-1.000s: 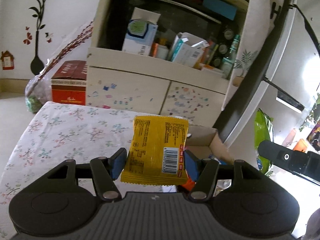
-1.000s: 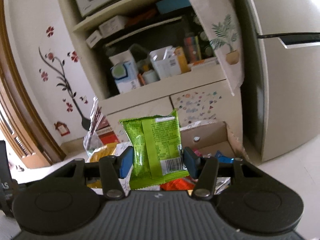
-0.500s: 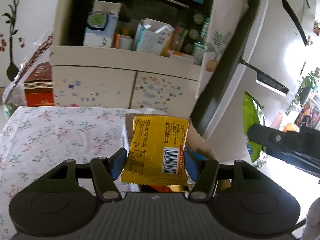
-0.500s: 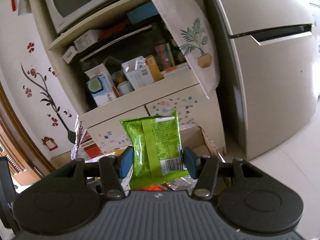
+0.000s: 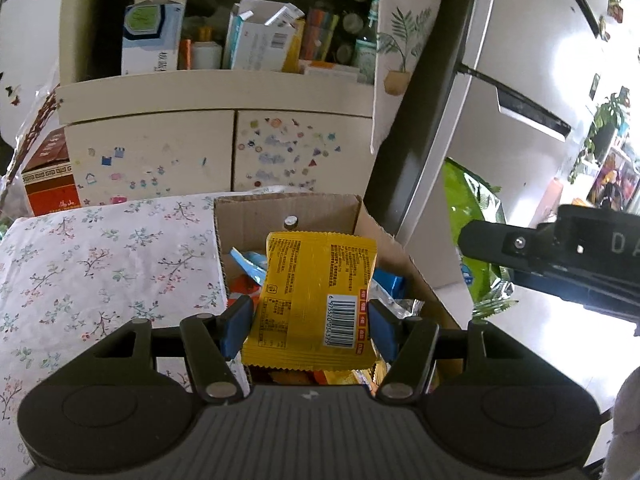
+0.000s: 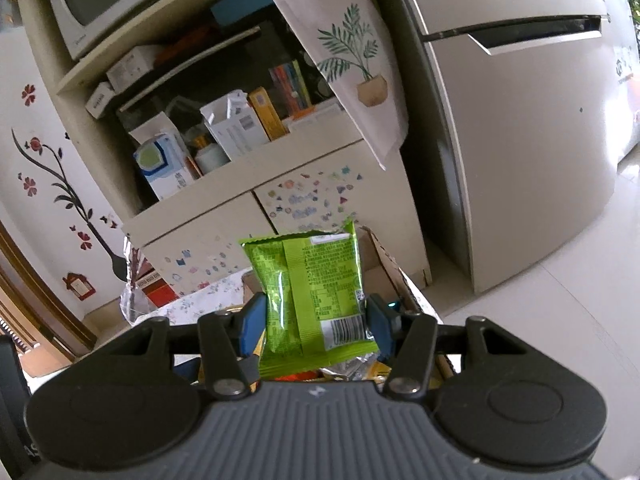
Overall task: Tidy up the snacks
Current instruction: 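Open both tools to drop the yellow and green packets into the box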
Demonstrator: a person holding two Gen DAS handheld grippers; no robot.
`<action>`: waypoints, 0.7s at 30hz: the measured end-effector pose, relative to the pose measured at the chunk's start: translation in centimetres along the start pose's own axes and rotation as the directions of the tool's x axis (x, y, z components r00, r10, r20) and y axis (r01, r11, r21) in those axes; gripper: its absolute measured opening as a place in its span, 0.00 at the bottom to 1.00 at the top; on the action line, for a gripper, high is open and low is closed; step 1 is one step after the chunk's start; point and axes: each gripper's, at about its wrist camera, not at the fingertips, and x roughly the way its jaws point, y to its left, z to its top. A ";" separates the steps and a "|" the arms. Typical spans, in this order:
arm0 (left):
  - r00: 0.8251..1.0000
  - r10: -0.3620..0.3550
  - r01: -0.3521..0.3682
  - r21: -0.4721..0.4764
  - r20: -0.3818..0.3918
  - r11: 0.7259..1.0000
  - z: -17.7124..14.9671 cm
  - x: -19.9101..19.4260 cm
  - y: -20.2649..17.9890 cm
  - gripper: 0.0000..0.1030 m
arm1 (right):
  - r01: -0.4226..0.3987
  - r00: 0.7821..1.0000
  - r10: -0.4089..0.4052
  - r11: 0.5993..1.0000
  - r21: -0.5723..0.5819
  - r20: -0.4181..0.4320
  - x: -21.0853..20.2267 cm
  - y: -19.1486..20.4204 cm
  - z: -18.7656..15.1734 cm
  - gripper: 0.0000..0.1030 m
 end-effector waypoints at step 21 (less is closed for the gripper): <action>0.994 0.100 -0.098 0.048 -0.040 0.994 0.3 0.1 -0.3 1.00 | 0.039 0.999 -0.038 0.998 0.055 -0.023 1.0 -0.3 -0.6 0.76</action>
